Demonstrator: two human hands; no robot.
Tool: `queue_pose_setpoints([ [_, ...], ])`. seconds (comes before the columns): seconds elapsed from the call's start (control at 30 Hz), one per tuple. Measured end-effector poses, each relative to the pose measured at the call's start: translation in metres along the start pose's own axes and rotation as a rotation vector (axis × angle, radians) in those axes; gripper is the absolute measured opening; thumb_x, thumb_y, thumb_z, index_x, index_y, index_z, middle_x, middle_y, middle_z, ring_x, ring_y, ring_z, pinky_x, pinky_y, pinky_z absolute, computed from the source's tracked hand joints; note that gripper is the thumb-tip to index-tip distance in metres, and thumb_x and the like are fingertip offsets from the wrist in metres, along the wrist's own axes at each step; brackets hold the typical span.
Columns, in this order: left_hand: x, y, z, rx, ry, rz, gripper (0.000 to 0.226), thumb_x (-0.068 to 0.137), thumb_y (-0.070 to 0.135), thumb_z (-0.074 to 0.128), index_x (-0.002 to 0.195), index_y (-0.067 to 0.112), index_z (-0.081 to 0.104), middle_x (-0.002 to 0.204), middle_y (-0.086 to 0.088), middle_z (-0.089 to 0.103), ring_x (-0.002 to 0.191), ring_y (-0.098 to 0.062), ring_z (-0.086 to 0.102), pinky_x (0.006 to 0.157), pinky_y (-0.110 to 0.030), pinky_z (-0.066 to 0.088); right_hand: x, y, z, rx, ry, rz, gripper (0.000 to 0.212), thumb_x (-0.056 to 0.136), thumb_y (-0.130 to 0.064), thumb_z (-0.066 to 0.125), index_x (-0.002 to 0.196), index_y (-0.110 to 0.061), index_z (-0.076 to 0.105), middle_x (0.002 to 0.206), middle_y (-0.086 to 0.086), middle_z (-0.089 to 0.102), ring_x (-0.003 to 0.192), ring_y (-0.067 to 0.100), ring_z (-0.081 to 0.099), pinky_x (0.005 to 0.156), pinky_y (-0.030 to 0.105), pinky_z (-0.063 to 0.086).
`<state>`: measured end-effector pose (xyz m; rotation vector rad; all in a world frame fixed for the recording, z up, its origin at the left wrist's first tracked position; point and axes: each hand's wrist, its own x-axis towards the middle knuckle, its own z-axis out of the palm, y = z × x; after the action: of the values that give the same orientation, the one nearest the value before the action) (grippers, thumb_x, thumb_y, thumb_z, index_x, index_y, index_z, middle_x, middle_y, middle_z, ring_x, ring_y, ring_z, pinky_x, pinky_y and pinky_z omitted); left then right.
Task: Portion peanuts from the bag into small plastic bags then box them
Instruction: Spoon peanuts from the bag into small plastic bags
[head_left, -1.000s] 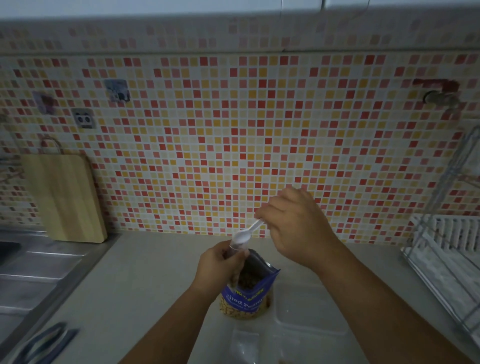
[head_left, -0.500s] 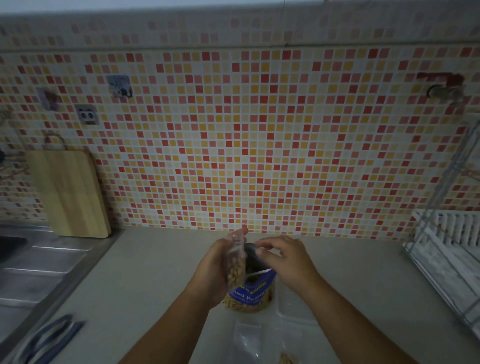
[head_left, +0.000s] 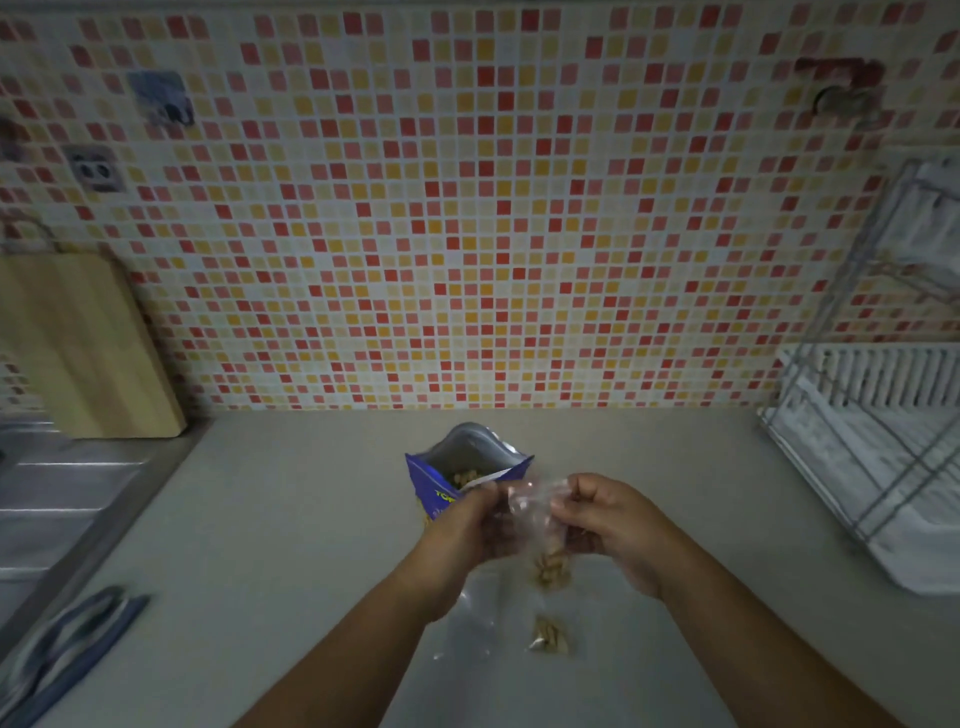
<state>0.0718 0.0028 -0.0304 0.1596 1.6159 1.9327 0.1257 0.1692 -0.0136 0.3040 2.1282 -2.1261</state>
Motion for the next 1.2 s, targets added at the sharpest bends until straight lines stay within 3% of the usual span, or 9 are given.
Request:
queue_pose_setpoints([
  [0.13,-0.003,-0.029,-0.018,0.346,-0.028,-0.177,0.017,0.085,0.023,0.056,0.077,0.013,0.068,0.068,-0.002,0.064,0.053,-0.01,0.059,0.056,-0.022,0.051,-0.007,0.043,-0.018,-0.078,-0.001,0.22,0.017,0.091,-0.004,0.057,0.075,-0.011,0.056,0.056,-0.002,0.064,0.044,0.004,0.057,0.045,0.019,0.045],
  [0.2,0.002,-0.047,-0.034,0.598,0.093,-0.213,0.02,0.086,0.015,0.056,0.069,0.017,0.066,0.068,-0.004,0.063,0.051,-0.011,0.058,0.057,-0.023,0.051,-0.005,0.069,-0.022,-0.128,0.094,0.295,0.022,0.09,-0.004,0.058,0.069,-0.01,0.054,0.047,-0.004,0.06,0.036,0.004,0.051,0.041,0.016,0.039],
  [0.3,0.012,-0.067,-0.052,0.936,0.271,-0.2,0.005,0.084,0.023,0.057,0.085,0.023,0.062,0.09,-0.007,0.069,0.082,-0.021,0.067,0.077,-0.026,0.05,-0.001,0.098,-0.02,-0.197,0.298,0.343,0.028,0.089,-0.005,0.059,0.061,-0.008,0.055,0.04,-0.002,0.055,0.029,0.006,0.046,0.036,0.014,0.033],
  [0.4,0.021,-0.08,-0.058,1.044,0.354,-0.204,0.042,0.082,0.033,0.057,0.12,0.017,0.054,0.119,-0.011,0.06,0.112,-0.026,0.057,0.091,-0.024,0.042,0.011,0.122,-0.016,-0.27,0.445,0.387,0.034,0.088,-0.014,0.06,0.055,-0.011,0.056,0.039,0.0,0.053,0.036,0.016,0.051,0.042,0.02,0.038],
  [0.5,0.033,-0.093,-0.063,1.192,0.257,-0.214,0.066,0.068,0.048,0.037,0.124,0.017,0.052,0.127,-0.005,0.057,0.115,-0.025,0.054,0.096,-0.023,0.037,0.025,0.138,-0.011,-0.391,0.495,0.397,0.035,0.083,-0.026,0.063,0.052,-0.014,0.053,0.051,0.001,0.054,0.056,0.022,0.054,0.06,0.037,0.05],
  [0.67,0.035,-0.096,-0.062,1.151,0.289,-0.251,0.052,0.076,0.034,0.062,0.124,0.017,0.051,0.121,-0.012,0.052,0.115,-0.028,0.053,0.094,-0.028,0.042,0.041,0.143,0.004,-0.492,0.429,0.374,0.027,0.083,-0.03,0.061,0.059,-0.017,0.058,0.057,-0.002,0.056,0.062,0.022,0.057,0.062,0.033,0.049],
  [0.93,0.025,-0.106,-0.077,1.059,0.428,-0.168,0.027,0.082,0.016,0.055,0.108,0.018,0.06,0.107,-0.006,0.07,0.104,-0.024,0.062,0.08,-0.021,0.042,0.045,0.139,0.035,-0.524,0.342,0.364,0.019,0.085,-0.028,0.057,0.072,-0.018,0.067,0.079,0.003,0.07,0.081,0.024,0.066,0.071,0.028,0.049],
  [1.07,0.019,-0.102,-0.08,0.987,0.461,-0.108,0.015,0.084,0.015,0.055,0.094,0.027,0.056,0.101,-0.005,0.07,0.099,-0.023,0.064,0.076,-0.02,0.041,0.047,0.139,0.04,-0.494,0.344,0.384,0.024,0.085,-0.029,0.058,0.062,-0.023,0.059,0.081,0.005,0.071,0.085,0.027,0.068,0.073,0.031,0.052],
  [1.2,0.018,-0.095,-0.085,0.875,0.428,-0.082,0.019,0.079,0.012,0.061,0.091,0.025,0.055,0.08,0.002,0.063,0.081,-0.019,0.062,0.068,-0.022,0.042,0.045,0.138,0.039,-0.456,0.36,0.376,0.015,0.084,-0.032,0.06,0.073,-0.022,0.062,0.088,0.008,0.073,0.088,0.027,0.068,0.08,0.035,0.054],
])
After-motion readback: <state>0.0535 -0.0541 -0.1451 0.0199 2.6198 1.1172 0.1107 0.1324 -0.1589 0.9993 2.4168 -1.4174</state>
